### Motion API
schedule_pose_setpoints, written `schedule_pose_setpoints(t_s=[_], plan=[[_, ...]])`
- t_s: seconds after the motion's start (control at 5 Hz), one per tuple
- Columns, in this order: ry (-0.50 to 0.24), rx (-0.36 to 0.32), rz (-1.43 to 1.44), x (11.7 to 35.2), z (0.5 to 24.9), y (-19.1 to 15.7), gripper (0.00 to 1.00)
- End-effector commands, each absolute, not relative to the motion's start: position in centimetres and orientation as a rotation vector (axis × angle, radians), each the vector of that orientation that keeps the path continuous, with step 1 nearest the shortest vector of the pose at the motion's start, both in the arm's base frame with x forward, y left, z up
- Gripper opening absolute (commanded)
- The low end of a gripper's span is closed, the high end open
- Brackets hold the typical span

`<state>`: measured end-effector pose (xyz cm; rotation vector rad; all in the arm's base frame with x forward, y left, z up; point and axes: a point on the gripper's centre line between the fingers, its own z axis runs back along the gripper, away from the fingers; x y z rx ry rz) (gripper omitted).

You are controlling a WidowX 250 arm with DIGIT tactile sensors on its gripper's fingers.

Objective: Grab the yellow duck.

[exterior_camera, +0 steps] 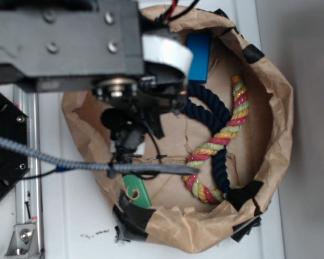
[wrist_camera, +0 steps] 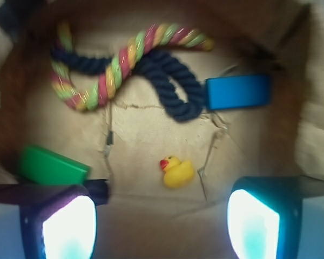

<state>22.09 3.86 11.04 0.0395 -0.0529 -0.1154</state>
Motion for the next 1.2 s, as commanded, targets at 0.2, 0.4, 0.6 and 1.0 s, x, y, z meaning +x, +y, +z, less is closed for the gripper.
schedule_pose_setpoints(t_s=[0.2, 0.4, 0.6, 1.0], plan=[[-0.051, 0.044, -0.266, 22.8, 2.9, 6.5, 1.00], [-0.031, 0.114, -0.330, 22.7, 2.7, 5.2, 0.86], [-0.047, 0.122, -0.313, 22.5, 3.1, 5.4, 0.00], [-0.027, 0.158, -0.326, 22.5, 2.8, 5.3, 0.00]])
